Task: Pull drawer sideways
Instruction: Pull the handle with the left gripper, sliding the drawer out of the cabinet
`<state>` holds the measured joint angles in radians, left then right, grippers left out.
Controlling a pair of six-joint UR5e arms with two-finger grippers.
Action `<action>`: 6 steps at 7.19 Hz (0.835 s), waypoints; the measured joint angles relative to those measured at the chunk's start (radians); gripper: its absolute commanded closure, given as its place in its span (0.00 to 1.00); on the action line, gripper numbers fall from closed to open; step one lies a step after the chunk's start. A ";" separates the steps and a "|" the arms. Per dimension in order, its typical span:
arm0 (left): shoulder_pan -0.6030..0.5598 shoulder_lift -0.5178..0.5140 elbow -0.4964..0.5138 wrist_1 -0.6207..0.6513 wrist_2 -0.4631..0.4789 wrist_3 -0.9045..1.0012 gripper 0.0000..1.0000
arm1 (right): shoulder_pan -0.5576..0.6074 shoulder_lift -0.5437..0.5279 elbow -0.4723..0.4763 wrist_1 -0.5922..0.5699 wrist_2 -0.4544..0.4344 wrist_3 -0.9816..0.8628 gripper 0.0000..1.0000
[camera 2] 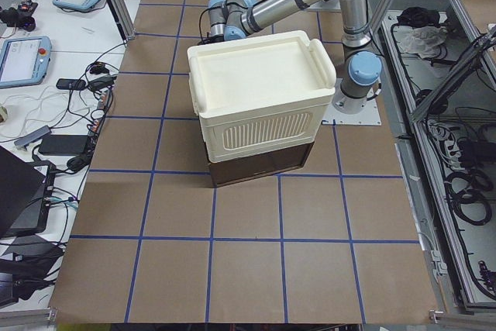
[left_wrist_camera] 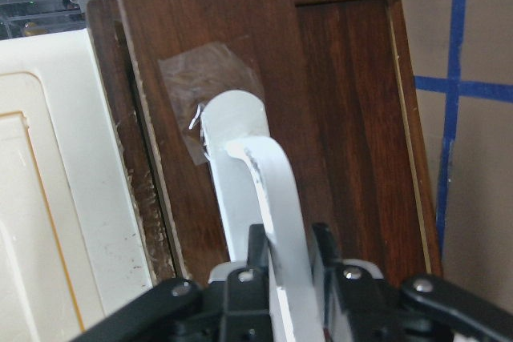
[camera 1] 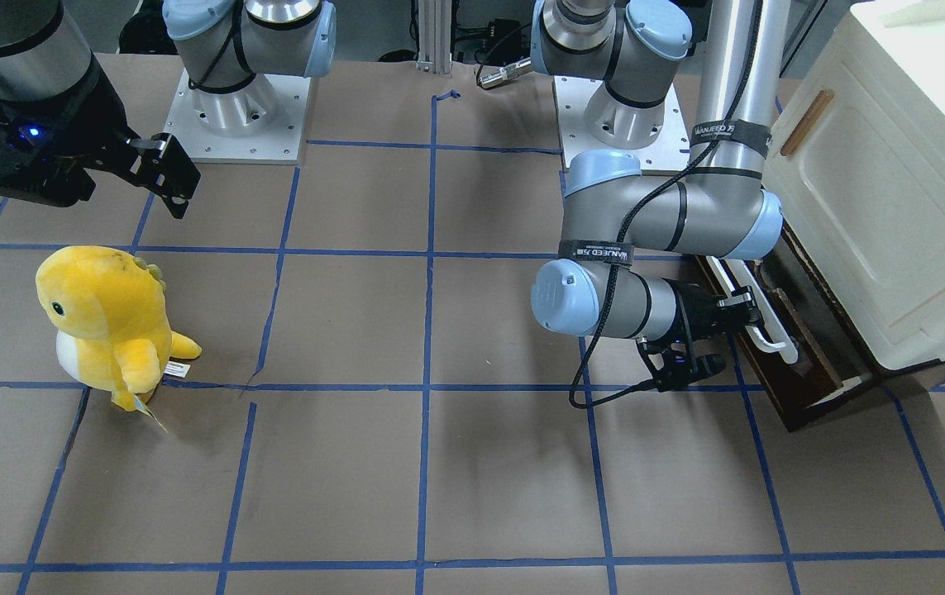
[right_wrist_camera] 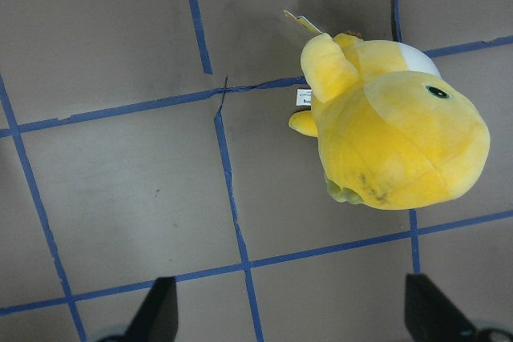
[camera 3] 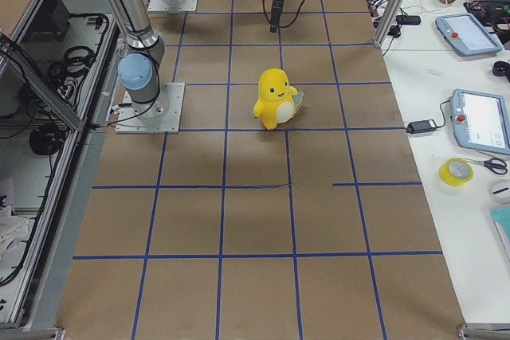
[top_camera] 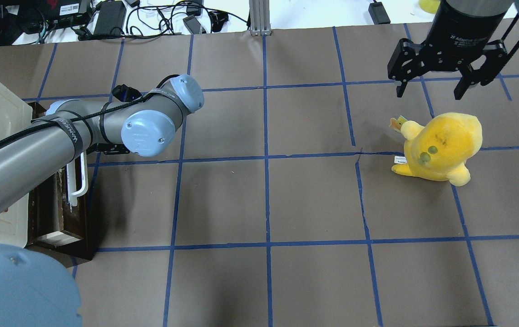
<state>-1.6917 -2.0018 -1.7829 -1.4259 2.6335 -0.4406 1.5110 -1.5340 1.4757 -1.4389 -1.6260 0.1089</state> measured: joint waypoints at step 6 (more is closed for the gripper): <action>-0.036 -0.007 0.009 0.038 -0.017 0.003 0.87 | 0.000 0.000 0.000 0.000 0.000 0.000 0.00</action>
<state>-1.7277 -2.0091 -1.7736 -1.3882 2.6161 -0.4379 1.5107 -1.5340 1.4757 -1.4389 -1.6260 0.1089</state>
